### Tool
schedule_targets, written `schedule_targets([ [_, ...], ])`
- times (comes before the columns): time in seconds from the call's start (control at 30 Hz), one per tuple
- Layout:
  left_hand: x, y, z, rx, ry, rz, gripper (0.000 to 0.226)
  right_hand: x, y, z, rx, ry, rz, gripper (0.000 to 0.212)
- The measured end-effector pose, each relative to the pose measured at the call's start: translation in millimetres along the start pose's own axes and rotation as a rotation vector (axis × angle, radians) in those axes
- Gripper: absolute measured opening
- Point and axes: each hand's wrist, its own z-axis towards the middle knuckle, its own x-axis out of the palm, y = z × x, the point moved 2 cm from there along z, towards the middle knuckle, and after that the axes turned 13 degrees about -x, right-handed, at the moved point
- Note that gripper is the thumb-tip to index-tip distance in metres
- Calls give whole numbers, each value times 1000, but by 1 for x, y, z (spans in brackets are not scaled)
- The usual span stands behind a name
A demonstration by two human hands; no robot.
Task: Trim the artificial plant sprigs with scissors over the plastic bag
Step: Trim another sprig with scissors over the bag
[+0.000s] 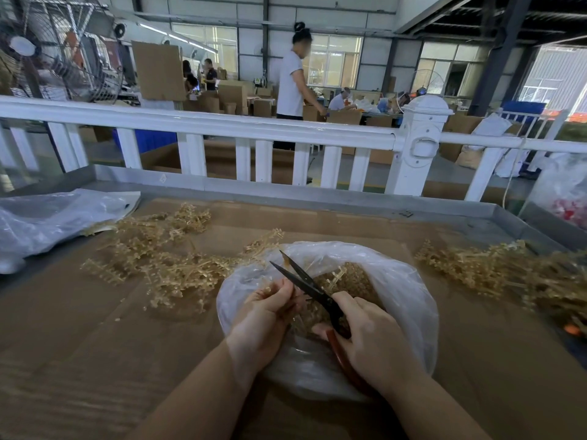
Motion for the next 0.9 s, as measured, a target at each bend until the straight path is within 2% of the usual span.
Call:
schedule_targets([
  [0.07, 0, 0, -1, -8, -2, 19, 19, 0, 1, 1, -3, 5, -11, 40],
  [0.23, 0, 1, -1, -14, 5, 43, 10, 0, 1, 1, -8, 20, -17, 43],
  [0.6, 1, 3, 1, 31, -32, 15, 10, 2, -1, -1, 2, 15, -75, 45],
  [0.9, -2, 4, 5, 42, -68, 23, 11, 4, -4, 0, 8, 33, -25, 46],
])
